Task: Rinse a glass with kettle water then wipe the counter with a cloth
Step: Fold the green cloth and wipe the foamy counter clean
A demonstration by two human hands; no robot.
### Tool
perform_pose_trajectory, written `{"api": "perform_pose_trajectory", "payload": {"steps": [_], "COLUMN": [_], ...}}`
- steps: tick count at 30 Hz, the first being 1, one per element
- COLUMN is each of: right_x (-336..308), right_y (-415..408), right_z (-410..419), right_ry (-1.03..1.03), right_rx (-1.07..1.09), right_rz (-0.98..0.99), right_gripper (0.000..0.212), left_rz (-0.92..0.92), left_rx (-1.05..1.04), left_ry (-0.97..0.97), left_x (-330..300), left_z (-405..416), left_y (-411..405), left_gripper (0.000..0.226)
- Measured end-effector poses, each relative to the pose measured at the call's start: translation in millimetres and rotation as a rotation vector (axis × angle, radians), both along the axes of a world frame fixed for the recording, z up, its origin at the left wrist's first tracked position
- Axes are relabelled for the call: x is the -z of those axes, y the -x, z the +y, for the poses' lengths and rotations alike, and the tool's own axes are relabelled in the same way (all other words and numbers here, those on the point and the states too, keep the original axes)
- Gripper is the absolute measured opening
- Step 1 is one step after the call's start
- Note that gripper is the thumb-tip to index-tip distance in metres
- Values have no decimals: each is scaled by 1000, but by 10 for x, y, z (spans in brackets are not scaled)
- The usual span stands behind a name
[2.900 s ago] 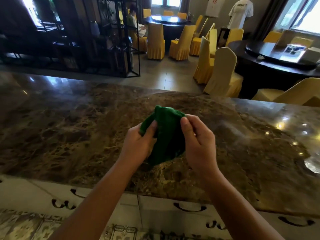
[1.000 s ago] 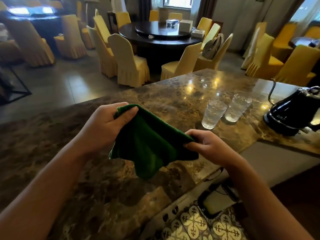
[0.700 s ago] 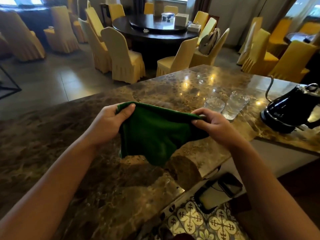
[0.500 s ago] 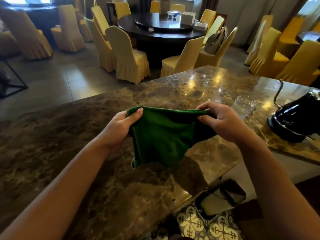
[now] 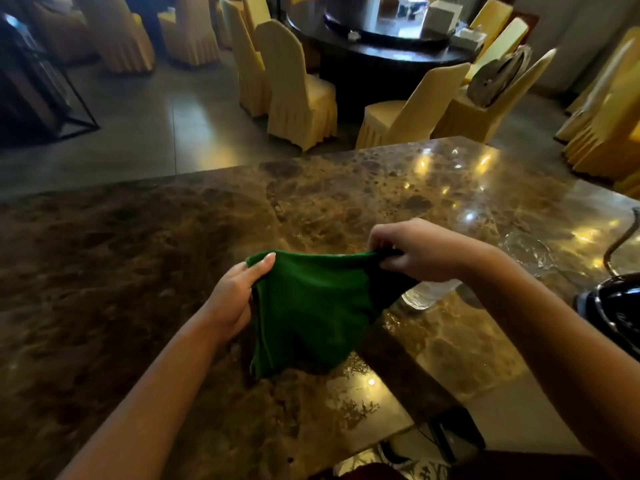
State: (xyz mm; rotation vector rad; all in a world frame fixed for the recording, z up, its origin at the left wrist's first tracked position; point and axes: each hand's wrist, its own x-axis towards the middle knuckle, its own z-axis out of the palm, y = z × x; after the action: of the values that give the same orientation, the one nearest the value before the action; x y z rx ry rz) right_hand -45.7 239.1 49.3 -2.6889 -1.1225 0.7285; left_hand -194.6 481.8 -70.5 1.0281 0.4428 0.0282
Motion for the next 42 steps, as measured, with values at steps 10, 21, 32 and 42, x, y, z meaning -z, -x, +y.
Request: {"api": "perform_pose_trajectory", "payload": {"steps": [10,21,32,42], "right_x": [613,840,835,1255], "right_y": [-558,-792,-335,267], "right_z": [468,881,842,713], "right_ry": [123,218,21,90], "right_rx": [-3,135,419,616], "right_rz": [-250,-174,-216,-51], "right_gripper": [23,36,50,63], "left_rz": [69,204,-130,-12], "left_rx": [74,-71,-52,168], "left_ry": [-813,-1295,-1738,-1685], "left_x": [242,490,500,820], "left_z": [333,626,198,52], "left_y": [-504,-571,-561,-389], "left_gripper": [20,17,38,56]}}
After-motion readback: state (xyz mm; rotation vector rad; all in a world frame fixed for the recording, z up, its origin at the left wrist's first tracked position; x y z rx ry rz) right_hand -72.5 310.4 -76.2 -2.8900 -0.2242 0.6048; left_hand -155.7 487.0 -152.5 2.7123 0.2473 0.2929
